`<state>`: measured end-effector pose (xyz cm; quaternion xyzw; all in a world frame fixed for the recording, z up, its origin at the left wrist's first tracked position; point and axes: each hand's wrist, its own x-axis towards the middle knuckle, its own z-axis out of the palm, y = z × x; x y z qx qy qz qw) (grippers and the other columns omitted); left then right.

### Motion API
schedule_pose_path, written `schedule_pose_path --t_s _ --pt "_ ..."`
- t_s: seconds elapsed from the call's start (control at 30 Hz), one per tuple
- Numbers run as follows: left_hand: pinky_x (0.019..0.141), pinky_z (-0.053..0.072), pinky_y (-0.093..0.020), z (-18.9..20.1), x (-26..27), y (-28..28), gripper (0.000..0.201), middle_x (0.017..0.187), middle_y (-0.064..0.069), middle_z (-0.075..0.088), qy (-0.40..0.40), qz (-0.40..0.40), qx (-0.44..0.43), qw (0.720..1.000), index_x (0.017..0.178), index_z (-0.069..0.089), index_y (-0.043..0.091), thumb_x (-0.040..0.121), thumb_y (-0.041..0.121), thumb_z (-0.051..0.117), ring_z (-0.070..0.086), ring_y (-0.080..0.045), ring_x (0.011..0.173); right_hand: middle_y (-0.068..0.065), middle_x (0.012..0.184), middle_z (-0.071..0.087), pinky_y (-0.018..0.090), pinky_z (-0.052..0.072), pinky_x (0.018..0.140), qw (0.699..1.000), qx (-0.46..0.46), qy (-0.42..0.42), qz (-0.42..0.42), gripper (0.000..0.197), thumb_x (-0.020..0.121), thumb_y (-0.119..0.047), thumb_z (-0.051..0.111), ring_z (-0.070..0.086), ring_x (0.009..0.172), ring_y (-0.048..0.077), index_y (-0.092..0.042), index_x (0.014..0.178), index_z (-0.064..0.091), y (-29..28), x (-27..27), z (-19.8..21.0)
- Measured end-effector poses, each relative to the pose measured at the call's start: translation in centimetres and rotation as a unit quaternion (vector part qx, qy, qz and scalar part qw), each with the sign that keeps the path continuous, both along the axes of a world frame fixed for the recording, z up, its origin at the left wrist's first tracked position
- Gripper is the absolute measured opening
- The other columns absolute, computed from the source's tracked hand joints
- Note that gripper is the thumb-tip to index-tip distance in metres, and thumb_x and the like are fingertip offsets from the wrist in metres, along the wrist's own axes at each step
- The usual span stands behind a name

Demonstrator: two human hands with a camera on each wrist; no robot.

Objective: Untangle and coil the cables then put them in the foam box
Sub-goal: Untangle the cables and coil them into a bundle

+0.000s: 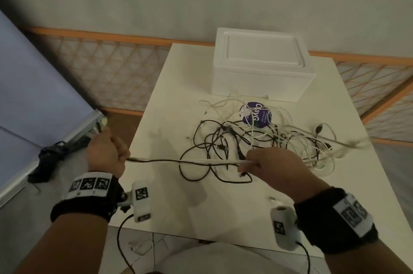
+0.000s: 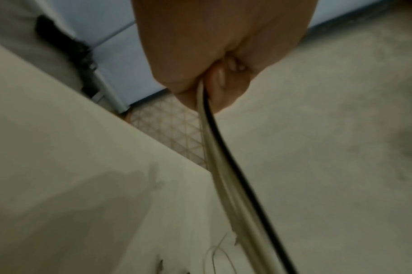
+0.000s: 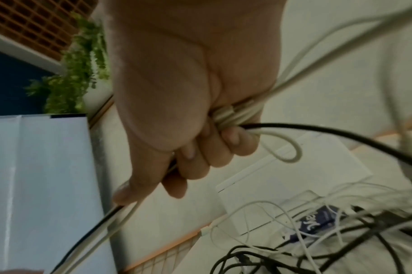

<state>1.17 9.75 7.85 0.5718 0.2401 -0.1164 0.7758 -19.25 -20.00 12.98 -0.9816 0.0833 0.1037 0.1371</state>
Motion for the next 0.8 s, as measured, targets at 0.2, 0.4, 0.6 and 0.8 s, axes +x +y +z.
schedule_pose_path --t_s 0.2,0.4,0.6,0.8 --pt "0.039 0.009 -0.021 0.1 -1.1 -2.7 0.063 0.038 0.009 0.020 0.008 -0.063 0.000 0.998 0.038 0.031 0.022 0.100 0.020 0.030 0.014 -0.008 0.033 -0.008 0.063 0.046 0.027 0.035 0.056 0.995 -0.069 -0.051 -0.048 0.040 0.085 -0.061 0.051 0.057 0.072 0.012 -0.023 0.074 0.049 -3.3 -3.4 -0.5" --pt "0.036 0.015 -0.012 -1.5 -1.8 -5.7 0.035 0.046 0.002 0.027 0.010 -0.100 0.088 0.991 0.067 0.031 0.023 0.102 0.024 0.037 0.020 -0.007 0.030 -0.003 0.074 0.058 0.028 0.041 0.065 0.990 -0.100 -0.020 -0.098 0.045 0.084 -0.064 0.050 0.062 0.083 0.018 -0.020 0.078 0.053 -5.8 -5.5 -0.9" --pt "0.050 0.035 -0.028 3.2 -9.6 -15.1 0.024 0.069 0.007 0.068 -0.253 -0.432 0.255 0.828 0.079 0.056 0.023 0.098 0.032 0.045 0.042 -0.008 0.049 -0.003 0.086 0.063 0.027 0.035 0.060 0.990 -0.140 -0.014 0.013 0.041 0.092 -0.061 0.039 0.062 0.082 0.020 -0.024 0.089 0.055 -2.7 -1.5 -0.7" --pt "0.066 0.053 -0.046 3.5 -15.0 -19.2 0.056 0.077 -0.007 0.066 -0.300 -0.574 0.252 0.719 0.094 0.053 0.017 0.087 0.068 0.032 0.064 -0.023 0.070 -0.007 0.067 0.050 0.027 0.042 0.061 0.994 -0.100 -0.024 0.026 0.031 0.089 -0.053 0.048 0.063 0.079 0.018 -0.025 0.087 0.061 -3.0 -1.5 0.8"
